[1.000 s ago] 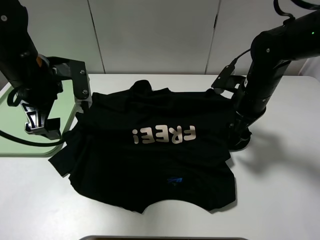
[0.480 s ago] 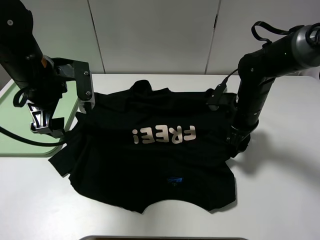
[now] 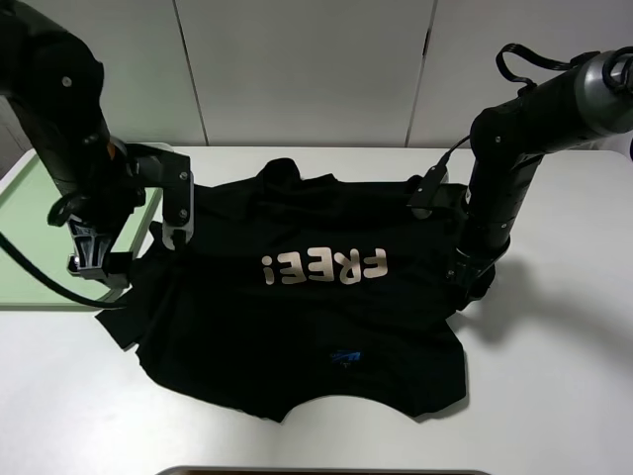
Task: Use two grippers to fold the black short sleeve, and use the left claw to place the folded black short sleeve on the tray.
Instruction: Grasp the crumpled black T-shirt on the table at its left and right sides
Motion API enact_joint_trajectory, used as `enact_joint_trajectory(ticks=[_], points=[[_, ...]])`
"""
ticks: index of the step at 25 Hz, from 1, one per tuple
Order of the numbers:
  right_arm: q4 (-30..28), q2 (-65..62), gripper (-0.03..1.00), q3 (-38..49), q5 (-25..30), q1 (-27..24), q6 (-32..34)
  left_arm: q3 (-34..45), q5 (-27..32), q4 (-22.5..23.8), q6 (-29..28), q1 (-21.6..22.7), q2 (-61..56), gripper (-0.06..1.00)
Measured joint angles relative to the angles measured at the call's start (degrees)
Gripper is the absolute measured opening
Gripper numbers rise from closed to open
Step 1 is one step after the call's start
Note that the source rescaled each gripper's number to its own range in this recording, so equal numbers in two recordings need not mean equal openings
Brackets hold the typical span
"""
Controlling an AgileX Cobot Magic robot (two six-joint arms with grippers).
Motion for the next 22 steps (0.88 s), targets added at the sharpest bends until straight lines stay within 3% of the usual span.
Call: enact_joint_trajectory(ticks=[6, 13, 22], points=[[0.0, 0.0, 0.96, 0.0, -0.1, 0.0, 0.1, 0.0, -2.6, 4.9, -0.2, 0.0, 5.9, 0.96], [1.1, 0.0, 0.96, 0.0, -0.3, 0.0, 0.1, 0.0, -10.4, 8.9, -2.2, 0.1, 6.5, 0.96], [2.1, 0.0, 0.96, 0.0, -0.4, 0.0, 0.1, -0.1, -17.8, 9.1, -2.4, 4.2, 6.8, 0.96]])
